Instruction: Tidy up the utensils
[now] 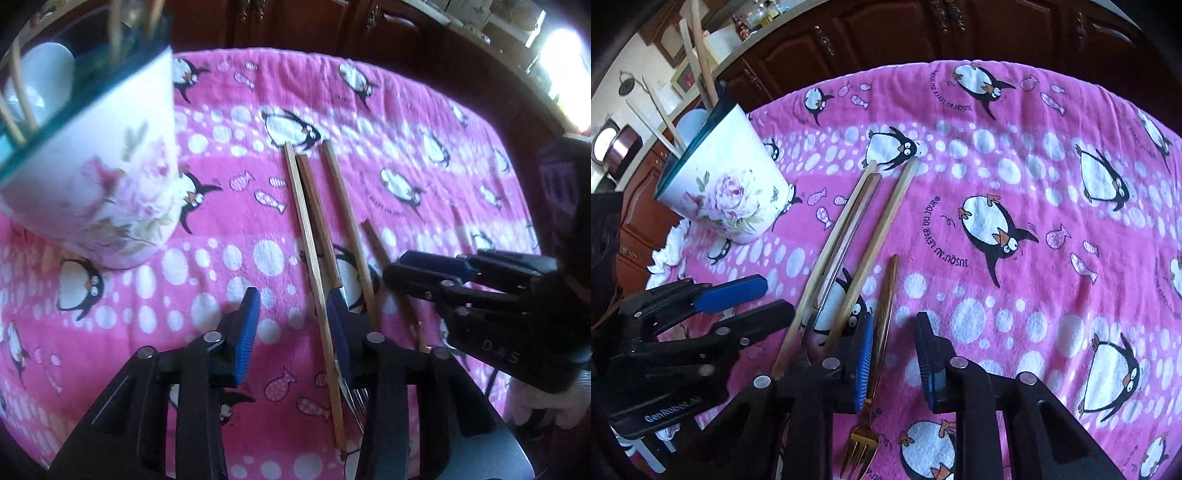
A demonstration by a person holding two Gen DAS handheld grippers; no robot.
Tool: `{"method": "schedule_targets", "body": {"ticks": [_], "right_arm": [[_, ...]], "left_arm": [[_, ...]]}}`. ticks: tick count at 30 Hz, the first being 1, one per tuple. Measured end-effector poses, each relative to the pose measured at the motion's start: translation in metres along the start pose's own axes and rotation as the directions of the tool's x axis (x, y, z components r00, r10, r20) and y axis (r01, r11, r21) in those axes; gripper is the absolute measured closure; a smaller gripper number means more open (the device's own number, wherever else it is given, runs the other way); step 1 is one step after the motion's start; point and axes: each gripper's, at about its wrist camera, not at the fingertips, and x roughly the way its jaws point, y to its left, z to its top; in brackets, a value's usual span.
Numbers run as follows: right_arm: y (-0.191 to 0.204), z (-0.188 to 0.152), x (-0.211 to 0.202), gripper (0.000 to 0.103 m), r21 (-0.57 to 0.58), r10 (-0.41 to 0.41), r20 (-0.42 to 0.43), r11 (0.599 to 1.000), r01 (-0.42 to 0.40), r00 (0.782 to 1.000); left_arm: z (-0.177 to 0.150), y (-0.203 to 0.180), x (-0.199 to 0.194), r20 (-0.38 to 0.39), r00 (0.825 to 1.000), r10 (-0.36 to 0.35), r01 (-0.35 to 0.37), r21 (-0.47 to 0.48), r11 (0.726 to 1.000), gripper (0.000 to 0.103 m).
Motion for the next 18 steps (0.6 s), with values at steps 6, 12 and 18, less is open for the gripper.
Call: {"method": "schedule_targets", "body": {"ticks": [6, 12, 18], "right_arm": [[0.002, 0.002, -0.001, 0.095, -0.013, -0.006, 0.009, 1.000, 0.006, 1.000], [-0.019, -0.002, -0.017, 0.095, 0.018, -0.031, 0.032, 0.999, 0.031, 0.999], [-0.042, -0.008, -0.027, 0.095, 0.050, -0.066, 0.029, 0.997, 0.065, 0.997]], "left_arm": [[0.003, -0.001, -0.002, 0.018, 1.000, -0.017, 0.017, -0.004, 1.000, 0.098], [-0.009, 0.021, -0.017, 0.022, 1.000, 0.017, -0.016, -0.020, 1.000, 0.101], [-0.017, 0.035, -0.031, 0.019, 1.000, 0.007, -0.006, -0.037, 0.999, 0.101]]}}
